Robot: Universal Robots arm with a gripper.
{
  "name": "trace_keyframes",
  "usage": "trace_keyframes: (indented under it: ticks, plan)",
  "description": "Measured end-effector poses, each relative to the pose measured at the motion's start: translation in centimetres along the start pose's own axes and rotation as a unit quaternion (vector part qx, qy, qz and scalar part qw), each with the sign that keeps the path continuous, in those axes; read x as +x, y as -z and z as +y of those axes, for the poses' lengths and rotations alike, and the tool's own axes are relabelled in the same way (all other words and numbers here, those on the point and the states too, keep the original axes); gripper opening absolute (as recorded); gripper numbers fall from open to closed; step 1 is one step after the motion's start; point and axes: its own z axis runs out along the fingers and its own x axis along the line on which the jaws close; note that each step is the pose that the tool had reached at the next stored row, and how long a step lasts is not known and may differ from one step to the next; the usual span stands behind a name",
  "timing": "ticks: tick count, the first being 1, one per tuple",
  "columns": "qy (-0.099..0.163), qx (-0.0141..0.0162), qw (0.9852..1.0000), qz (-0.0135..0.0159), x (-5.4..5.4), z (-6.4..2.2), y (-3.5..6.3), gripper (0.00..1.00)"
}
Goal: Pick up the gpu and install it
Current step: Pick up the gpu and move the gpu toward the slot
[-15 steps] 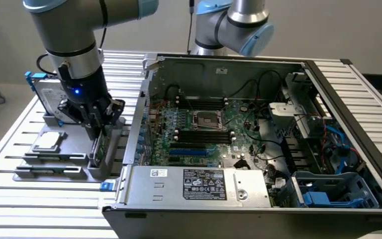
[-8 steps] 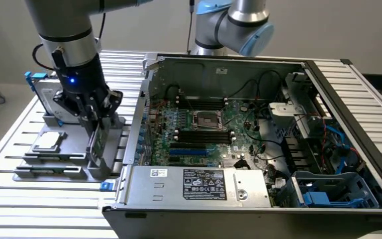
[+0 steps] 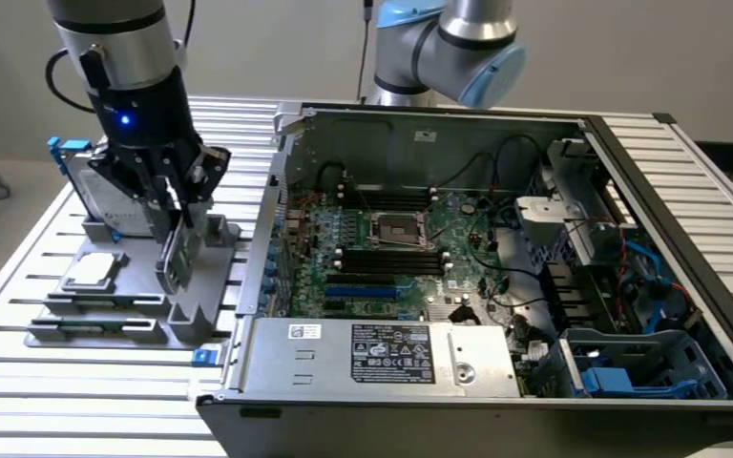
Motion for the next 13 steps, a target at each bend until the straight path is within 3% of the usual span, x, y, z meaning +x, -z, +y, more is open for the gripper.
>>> trace_keyframes:
  ticks: [8, 13]
  plan:
    - [0.002, 0.0001, 1.0, 0.0, -0.1, 0.14, 3.63, 0.26]
    - [0.003, 0.0001, 1.0, 0.0, -1.4, 0.23, 5.97, 0.26]
